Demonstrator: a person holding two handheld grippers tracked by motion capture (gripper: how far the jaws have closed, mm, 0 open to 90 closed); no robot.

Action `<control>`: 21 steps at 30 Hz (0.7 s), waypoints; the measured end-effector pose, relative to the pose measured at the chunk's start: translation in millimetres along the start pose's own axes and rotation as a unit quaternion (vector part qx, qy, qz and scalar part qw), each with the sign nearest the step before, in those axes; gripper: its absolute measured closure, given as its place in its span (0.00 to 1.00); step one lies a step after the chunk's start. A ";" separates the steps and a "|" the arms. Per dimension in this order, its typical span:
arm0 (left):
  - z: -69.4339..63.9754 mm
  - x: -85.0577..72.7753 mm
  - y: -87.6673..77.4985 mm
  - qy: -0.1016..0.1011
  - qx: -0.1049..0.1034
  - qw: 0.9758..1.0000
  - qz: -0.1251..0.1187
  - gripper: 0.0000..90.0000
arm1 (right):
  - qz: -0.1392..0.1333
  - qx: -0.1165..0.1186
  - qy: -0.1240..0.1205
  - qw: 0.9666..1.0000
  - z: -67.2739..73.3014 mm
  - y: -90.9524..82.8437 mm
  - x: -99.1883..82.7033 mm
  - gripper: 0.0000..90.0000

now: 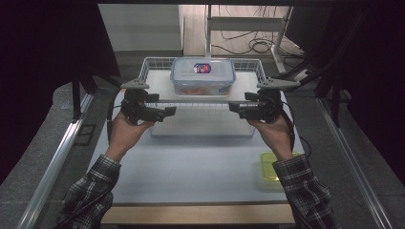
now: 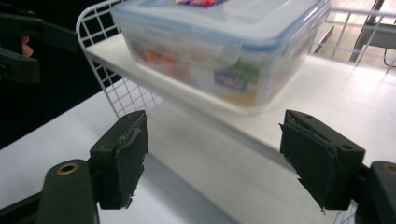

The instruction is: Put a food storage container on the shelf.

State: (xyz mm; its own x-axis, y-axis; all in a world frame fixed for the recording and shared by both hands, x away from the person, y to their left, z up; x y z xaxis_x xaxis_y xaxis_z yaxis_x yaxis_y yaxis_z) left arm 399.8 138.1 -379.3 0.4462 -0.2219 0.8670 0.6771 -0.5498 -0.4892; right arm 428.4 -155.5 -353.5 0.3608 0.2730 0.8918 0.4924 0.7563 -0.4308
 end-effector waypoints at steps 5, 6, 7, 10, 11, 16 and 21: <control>-9.3 -15.3 -6.0 0.011 -0.005 1.000 0.001 0.10 | 0.007 0.008 -0.007 1.000 7.5 -1.1 -15.4 0.22; -10.6 -17.4 -7.0 0.014 -0.003 1.000 0.000 0.09 | 0.008 0.009 -0.008 1.000 8.9 -1.6 -18.2 0.21; -12.9 -21.0 -8.5 0.021 -0.002 1.000 -0.001 0.08 | 0.008 0.010 -0.009 1.000 10.0 -2.0 -20.2 0.20; -17.8 -29.4 -12.4 0.035 0.004 0.999 -0.004 0.06 | 0.007 0.013 -0.013 1.000 14.3 -3.8 -27.4 0.17; -19.4 -32.3 -13.7 0.039 0.004 0.999 -0.006 0.06 | 0.006 0.016 -0.012 1.000 16.1 -4.9 -30.3 0.16; -27.1 -48.9 -18.8 0.055 0.009 0.998 -0.004 0.05 | 0.005 0.023 -0.012 1.000 23.2 -8.9 -42.9 0.12; -34.3 -66.1 -23.3 0.061 0.005 0.998 -0.006 0.05 | 0.007 0.031 -0.014 0.999 29.6 -12.2 -57.0 0.10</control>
State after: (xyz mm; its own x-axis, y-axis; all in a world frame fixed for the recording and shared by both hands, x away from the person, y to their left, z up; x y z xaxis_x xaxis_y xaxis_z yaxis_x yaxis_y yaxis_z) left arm 334.5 138.0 -421.9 0.3635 -0.3123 0.8777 0.6885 -0.5446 -0.4789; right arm 378.4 -162.7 -395.0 0.3441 0.3001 0.8897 0.4377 0.7870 -0.4348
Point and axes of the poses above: each handheld gripper's, and its own axes: y roughly forward along the jaws, x roughly out of its top, z roughly to its left, the point moved 6 cm from there along y, roughly forward along the jaws, and after that the axes turned 9 degrees about x, right-handed, at the moved point
